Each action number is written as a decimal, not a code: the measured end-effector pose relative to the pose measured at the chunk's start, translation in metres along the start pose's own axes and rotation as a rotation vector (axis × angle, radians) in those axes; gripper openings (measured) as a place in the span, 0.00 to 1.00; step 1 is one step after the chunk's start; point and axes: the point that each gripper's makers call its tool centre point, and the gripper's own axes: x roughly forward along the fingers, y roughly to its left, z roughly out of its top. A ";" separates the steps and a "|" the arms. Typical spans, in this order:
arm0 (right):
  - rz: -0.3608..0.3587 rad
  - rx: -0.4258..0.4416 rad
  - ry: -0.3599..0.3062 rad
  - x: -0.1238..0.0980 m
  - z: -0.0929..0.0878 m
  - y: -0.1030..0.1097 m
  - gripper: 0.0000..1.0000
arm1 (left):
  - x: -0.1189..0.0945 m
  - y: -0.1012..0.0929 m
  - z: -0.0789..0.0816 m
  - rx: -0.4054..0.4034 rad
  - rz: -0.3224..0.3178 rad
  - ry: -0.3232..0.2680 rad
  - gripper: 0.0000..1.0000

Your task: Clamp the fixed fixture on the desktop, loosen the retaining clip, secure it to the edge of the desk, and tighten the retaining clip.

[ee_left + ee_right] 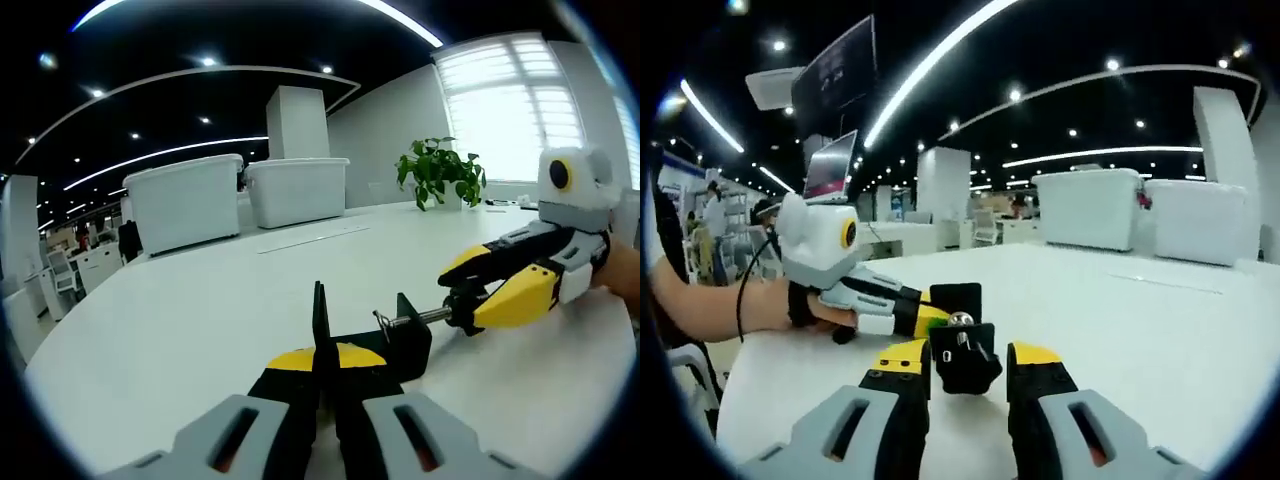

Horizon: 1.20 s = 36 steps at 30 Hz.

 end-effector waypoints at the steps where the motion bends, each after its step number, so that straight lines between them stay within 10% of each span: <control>1: -0.004 0.008 0.001 -0.001 0.000 0.000 0.26 | 0.000 0.000 0.000 0.000 0.000 0.000 0.06; 36: -0.100 -0.360 0.048 0.000 -0.006 0.003 0.25 | 0.000 0.001 -0.001 0.000 0.004 0.001 0.06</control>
